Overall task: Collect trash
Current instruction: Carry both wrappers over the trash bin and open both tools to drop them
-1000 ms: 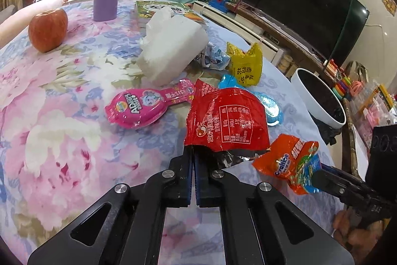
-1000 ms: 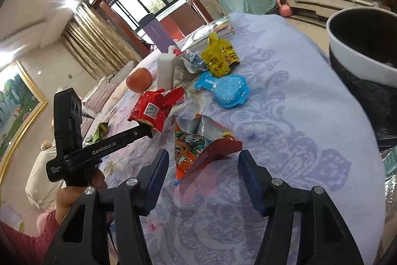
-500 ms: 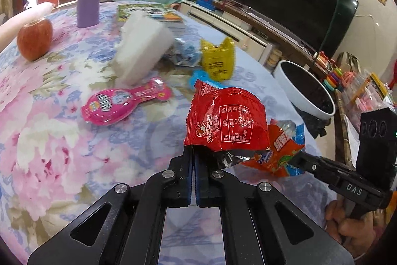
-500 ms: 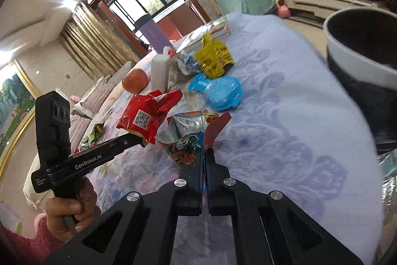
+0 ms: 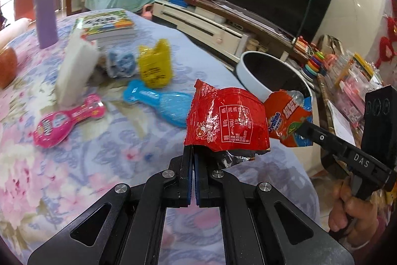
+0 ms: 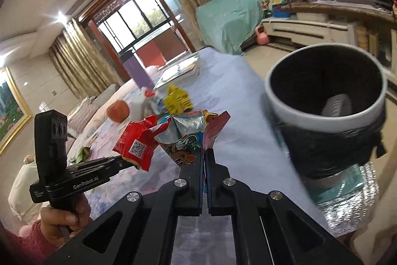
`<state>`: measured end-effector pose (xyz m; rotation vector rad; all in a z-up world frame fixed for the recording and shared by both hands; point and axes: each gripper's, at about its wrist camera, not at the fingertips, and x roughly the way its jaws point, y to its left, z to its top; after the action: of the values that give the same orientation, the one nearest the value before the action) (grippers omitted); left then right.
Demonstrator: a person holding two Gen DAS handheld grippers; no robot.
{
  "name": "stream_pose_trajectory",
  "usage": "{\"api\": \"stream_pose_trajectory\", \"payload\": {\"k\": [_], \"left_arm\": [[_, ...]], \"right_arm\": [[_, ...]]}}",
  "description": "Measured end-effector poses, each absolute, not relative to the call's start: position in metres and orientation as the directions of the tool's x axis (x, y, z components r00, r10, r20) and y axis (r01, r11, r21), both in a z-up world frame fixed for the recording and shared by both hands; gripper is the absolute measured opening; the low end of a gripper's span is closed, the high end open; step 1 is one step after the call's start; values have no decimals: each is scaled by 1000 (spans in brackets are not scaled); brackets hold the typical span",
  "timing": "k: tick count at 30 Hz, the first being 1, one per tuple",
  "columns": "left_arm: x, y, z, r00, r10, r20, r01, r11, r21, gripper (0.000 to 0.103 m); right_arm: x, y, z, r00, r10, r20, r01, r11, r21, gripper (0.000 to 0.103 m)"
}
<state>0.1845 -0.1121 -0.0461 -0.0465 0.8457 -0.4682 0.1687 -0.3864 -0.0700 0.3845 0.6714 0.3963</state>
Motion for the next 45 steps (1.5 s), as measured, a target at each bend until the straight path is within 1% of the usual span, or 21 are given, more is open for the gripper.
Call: {"api": "stream_pose_trajectory", "payload": {"k": [19, 32, 45], "left_arm": [[201, -210, -26, 526, -480, -702, 528, 832, -172, 1], [216, -251, -29, 504, -478, -719, 559, 815, -150, 1], [236, -283, -31, 489, -461, -740, 581, 806, -118, 1]], "right_arm": [[164, -475, -58, 810, 310, -497, -64, 890, 452, 2], [167, -509, -59, 831, 263, -489, -3, 883, 469, 2], [184, -521, -57, 818, 238, -524, 23, 897, 442, 2]]}}
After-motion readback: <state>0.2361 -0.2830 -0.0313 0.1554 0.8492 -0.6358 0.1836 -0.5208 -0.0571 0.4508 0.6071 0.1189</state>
